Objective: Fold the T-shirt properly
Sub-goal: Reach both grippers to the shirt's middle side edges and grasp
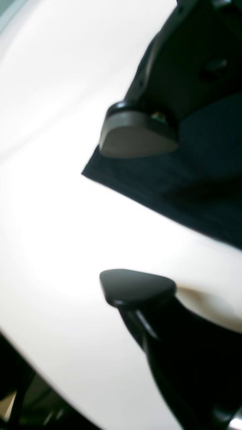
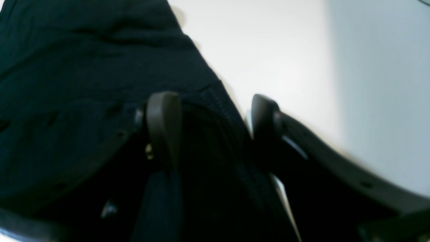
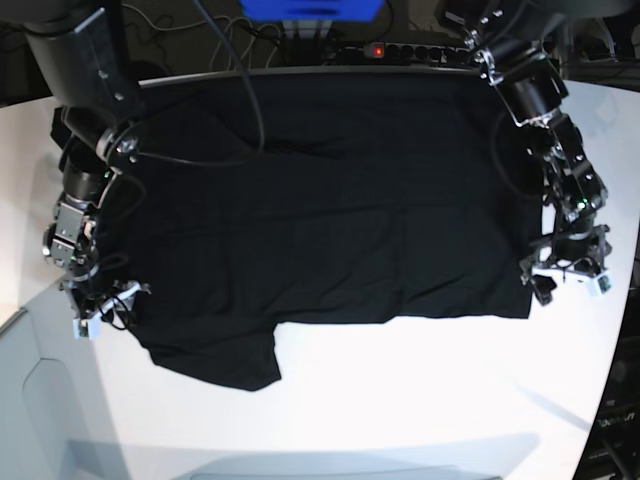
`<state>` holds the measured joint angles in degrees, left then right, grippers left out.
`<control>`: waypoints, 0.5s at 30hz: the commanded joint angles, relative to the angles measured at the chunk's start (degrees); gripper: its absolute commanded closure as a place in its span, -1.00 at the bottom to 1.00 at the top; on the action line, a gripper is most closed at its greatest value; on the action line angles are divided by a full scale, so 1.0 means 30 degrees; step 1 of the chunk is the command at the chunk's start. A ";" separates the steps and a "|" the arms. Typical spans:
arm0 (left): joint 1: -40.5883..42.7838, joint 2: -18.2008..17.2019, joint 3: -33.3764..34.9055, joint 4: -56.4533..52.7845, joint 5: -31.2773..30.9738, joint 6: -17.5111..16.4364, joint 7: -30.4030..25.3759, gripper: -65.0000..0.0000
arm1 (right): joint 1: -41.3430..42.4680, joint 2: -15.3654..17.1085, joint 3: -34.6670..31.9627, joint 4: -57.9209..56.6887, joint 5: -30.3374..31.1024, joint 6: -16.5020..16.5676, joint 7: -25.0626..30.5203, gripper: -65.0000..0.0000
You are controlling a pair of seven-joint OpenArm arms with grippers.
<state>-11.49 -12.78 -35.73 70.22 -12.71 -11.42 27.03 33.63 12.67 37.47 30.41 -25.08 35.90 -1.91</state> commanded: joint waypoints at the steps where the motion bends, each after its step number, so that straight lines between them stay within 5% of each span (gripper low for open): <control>1: -0.0699 -0.0621 0.0201 -0.0299 -0.0027 0.0129 -0.0437 -0.54 | 0.0381 0.0130 0.0007 0.0104 -0.0035 -0.0348 -0.0344 -0.03; 8: -0.2838 -0.1998 0.3659 -0.4782 -0.0027 0.0129 -0.0672 -0.54 | 0.0205 -0.0134 -0.0110 0.0074 -0.0035 -0.0348 -0.0461 0.08; 15: -0.4040 -0.2262 0.6179 -0.9588 -0.0027 0.0129 -0.4569 -0.54 | -0.0147 -0.0163 -0.0140 0.0074 -0.0035 -0.0348 -0.0432 0.15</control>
<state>-22.17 -18.63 -16.93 40.84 -12.23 -10.74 12.29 32.64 11.86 37.19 30.48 -24.01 35.75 -0.62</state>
